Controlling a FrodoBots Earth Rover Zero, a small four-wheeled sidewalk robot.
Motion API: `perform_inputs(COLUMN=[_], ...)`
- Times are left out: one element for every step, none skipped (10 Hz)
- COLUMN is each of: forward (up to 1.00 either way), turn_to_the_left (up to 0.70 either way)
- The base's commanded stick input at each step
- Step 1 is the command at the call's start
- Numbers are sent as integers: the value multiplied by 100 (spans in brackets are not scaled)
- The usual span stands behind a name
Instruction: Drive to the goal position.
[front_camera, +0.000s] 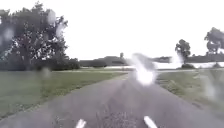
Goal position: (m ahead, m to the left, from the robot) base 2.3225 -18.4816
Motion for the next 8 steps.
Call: perform_inputs(forward=[70, 70, 70, 70, 70, 70, 70, 70], turn_to_the_left=[0, 0, 0, 0, 0, 0, 0, 0])
